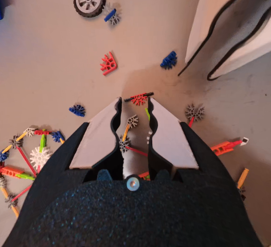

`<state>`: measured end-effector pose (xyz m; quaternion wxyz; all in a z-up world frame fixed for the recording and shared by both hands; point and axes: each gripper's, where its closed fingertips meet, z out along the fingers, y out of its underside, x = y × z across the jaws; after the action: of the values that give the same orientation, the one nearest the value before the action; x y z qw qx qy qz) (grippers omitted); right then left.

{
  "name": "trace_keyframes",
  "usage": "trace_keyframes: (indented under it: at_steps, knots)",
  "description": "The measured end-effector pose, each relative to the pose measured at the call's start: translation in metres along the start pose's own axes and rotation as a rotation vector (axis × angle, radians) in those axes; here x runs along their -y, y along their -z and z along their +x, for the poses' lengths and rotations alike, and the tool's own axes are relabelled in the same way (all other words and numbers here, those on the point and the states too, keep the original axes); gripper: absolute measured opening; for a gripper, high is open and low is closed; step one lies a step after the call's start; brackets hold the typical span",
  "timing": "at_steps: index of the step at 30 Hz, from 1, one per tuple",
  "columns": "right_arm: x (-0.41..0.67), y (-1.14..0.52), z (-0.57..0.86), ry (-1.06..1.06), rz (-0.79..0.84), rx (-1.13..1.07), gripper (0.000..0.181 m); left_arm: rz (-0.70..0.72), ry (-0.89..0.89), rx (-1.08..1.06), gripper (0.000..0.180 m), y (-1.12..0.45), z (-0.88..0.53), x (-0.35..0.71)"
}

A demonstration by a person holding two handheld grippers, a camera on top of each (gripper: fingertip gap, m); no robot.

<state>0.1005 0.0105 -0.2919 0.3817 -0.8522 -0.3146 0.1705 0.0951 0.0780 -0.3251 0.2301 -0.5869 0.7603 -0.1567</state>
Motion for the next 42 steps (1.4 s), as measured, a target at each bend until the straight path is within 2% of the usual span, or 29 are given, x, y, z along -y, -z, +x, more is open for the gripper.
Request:
trace_keyframes:
  at_steps: [2,3,10,14,19,24,27,32,35,42]
  knots:
    - [0.000,-0.002,0.001,0.003,0.005,-0.009,0.019,-0.006,0.007,-0.023,0.029,-0.003,0.000,0.001]
    - [-0.001,-0.003,0.003,0.001,0.006,-0.020,0.019,-0.008,0.011,-0.040,0.021,-0.004,0.003,0.002]
    - [0.000,-0.007,0.021,0.027,0.025,-0.098,0.018,0.024,0.075,-0.017,0.017,-0.004,0.007,0.005]
    - [0.002,-0.012,0.035,0.201,-0.019,-0.224,0.017,0.049,0.154,-0.072,0.000,-0.002,0.009,0.010]
    - [-0.003,-0.025,0.034,0.329,-0.072,-0.231,0.017,0.036,0.156,-0.098,0.002,-0.001,0.008,0.008]
    - [0.004,-0.024,0.034,0.325,-0.048,-0.230,0.017,0.049,0.157,-0.065,0.011,0.013,-0.002,0.009]
    - [0.012,-0.016,0.026,0.238,0.015,-0.163,0.018,0.100,0.161,-0.072,0.018,0.024,0.001,0.019]
    - [0.016,0.006,0.014,0.157,0.085,-0.102,0.030,0.188,0.181,-0.101,0.027,0.036,0.023,0.033]
    - [0.011,0.017,0.007,0.119,0.104,-0.101,0.033,0.212,0.195,-0.106,0.047,0.035,0.035,0.036]
    - [-0.012,0.037,-0.004,0.015,0.086,-0.177,0.034,0.246,0.183,-0.089,0.079,0.019,0.046,0.045]
